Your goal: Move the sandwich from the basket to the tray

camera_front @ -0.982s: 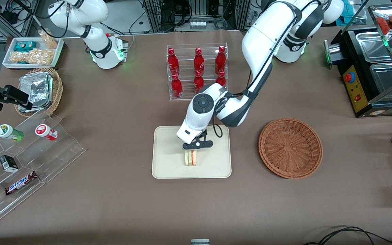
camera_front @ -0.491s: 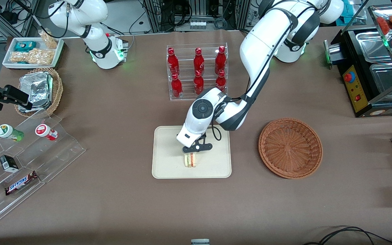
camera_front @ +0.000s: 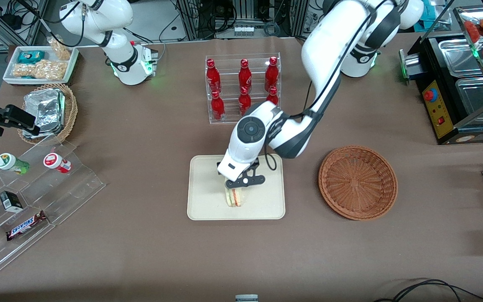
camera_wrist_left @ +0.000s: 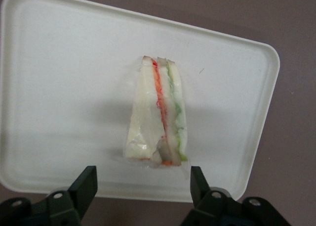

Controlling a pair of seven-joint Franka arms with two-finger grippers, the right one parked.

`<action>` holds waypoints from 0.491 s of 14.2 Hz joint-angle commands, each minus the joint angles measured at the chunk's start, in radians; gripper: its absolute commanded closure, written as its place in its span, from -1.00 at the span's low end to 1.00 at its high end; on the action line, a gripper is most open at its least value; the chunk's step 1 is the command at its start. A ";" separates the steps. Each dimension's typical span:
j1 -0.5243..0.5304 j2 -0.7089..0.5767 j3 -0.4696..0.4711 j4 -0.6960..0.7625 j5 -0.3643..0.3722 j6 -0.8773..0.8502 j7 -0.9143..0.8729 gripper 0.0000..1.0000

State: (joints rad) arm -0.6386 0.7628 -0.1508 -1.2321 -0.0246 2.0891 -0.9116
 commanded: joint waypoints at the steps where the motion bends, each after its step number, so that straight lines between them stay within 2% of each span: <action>1: -0.001 -0.169 0.019 -0.078 0.020 -0.111 -0.007 -1.00; 3: -0.003 -0.258 0.048 -0.118 0.109 -0.179 -0.006 -1.00; 4: 0.000 -0.295 0.051 -0.130 0.110 -0.222 -0.015 -1.00; 7: 0.097 -0.384 0.063 -0.136 0.103 -0.389 -0.007 -1.00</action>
State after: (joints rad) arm -0.6028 0.4595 -0.0859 -1.3070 0.0670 1.7614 -0.9164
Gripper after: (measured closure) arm 0.000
